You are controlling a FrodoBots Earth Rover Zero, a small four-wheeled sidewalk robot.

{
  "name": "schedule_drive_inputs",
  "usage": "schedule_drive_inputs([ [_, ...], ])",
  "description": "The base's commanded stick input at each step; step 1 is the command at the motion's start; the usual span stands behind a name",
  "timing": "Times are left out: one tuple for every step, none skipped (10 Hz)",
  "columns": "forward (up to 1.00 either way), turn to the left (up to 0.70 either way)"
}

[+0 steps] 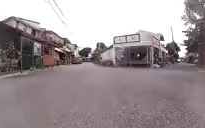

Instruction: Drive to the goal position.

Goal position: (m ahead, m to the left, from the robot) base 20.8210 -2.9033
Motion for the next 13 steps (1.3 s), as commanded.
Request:
schedule_drive_inputs([
  [0.7, 0.14],
  [0.7, 0.0],
  [0.7, 0.0],
  [0.7, 0.02],
  [0.7, 0.34],
  [0.7, 0.13],
  [0.7, 0.0],
  [0.7, 0.0],
  [0.7, 0.0],
  [0.7, 0.0],
  [0.7, 0.0],
  [0.7, 0.0],
  [0.7, 0.0],
])
